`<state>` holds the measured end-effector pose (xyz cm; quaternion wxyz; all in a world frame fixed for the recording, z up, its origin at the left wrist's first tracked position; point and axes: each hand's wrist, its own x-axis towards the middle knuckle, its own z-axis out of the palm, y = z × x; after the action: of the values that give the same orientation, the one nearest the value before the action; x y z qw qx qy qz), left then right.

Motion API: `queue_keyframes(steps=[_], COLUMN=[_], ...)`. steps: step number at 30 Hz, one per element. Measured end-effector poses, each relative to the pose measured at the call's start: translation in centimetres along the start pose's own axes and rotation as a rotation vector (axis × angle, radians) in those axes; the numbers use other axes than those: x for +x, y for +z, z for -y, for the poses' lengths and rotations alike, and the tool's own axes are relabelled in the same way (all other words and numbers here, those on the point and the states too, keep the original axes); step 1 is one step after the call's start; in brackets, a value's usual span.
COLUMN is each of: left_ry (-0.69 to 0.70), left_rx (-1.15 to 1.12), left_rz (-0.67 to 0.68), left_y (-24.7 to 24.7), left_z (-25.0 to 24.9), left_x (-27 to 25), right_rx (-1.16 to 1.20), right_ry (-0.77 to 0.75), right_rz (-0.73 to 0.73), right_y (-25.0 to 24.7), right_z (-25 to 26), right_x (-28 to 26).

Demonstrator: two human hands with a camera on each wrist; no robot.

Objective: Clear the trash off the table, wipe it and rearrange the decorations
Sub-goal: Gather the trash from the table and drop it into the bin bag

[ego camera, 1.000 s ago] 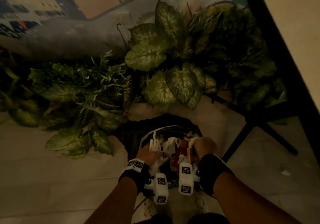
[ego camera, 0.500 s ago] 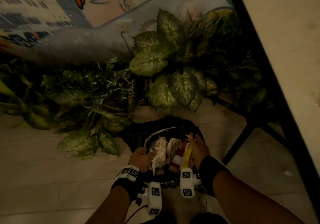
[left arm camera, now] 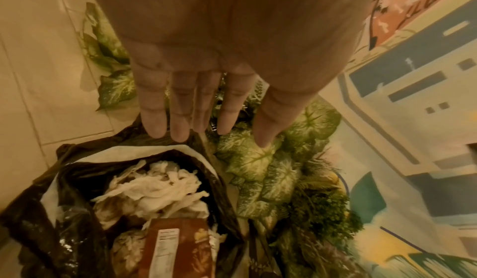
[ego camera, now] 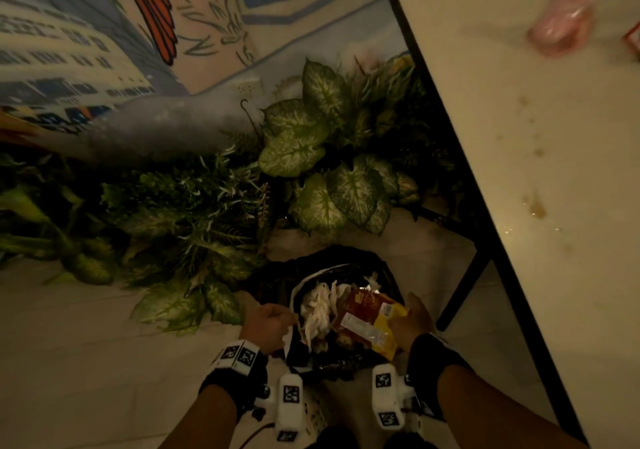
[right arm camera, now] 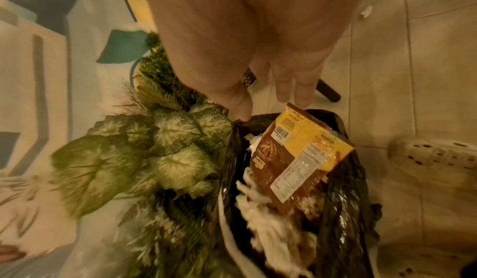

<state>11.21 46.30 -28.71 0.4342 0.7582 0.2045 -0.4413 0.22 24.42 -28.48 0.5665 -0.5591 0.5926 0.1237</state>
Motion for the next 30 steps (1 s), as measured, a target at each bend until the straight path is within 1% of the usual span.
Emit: queue_keyframes(steps=[2,3,6,7,9,11,14,16,18,20,22,24,27,30], left_ry=[0.027,0.046,0.128,0.166,0.242,0.309,0.444,0.540,0.643,0.748,0.816,0.844,0.883,0.863], left_rx=[0.012,0.020,0.033,0.041,0.061,0.067,0.060,0.070,0.110,0.202,0.293,0.345,0.455,0.535], left_rz=[-0.001,-0.012,-0.034,-0.040,-0.028,-0.018,-0.014,0.000,0.020,0.055,0.074,0.090,0.094,0.076], left_y=[-0.4,-0.5,-0.7,-0.7,-0.8,-0.8,0.3,2.1,4.8,8.5,13.2,18.0,24.6,30.9], left_z=[-1.2,-2.1,-5.3,-6.7,-9.8,-13.1,-18.0,-20.8,-22.9,-24.7,-25.9,-26.9,-28.1,-29.2], left_x=[-1.5,-2.4,-5.8,-7.2,-9.8,-12.2,-15.8,-18.3,-20.6,-22.7,-24.7,-26.1,-26.9,-27.1], right_rx=[0.004,-0.007,-0.036,-0.003,0.050,0.048,-0.012,-0.074,-0.173,-0.233,-0.280,-0.288,-0.278,-0.293], right_ry=[-0.033,-0.066,-0.097,-0.105,-0.149,-0.268,-0.505,-0.643,-0.725,-0.748,-0.764,-0.748,-0.709,-0.728], right_rz=[-0.010,0.019,0.235,0.274,0.339,0.414,0.467,0.430,0.332,0.221,0.107,0.029,-0.029,-0.069], right_y=[-0.2,-0.2,-0.1,-0.3,-1.8,-4.3,-10.5,-15.5,-20.9,-26.7,-32.7,-38.9,-47.3,-54.0], right_z=[0.0,0.1,0.4,1.3,4.6,7.6,10.4,11.1,11.2,11.1,10.4,9.9,9.5,9.7], right_x=[-1.9,-3.1,-6.4,-8.1,-13.0,-17.5,-22.3,-24.1,-24.9,-25.1,-24.1,-22.3,-18.9,-15.9])
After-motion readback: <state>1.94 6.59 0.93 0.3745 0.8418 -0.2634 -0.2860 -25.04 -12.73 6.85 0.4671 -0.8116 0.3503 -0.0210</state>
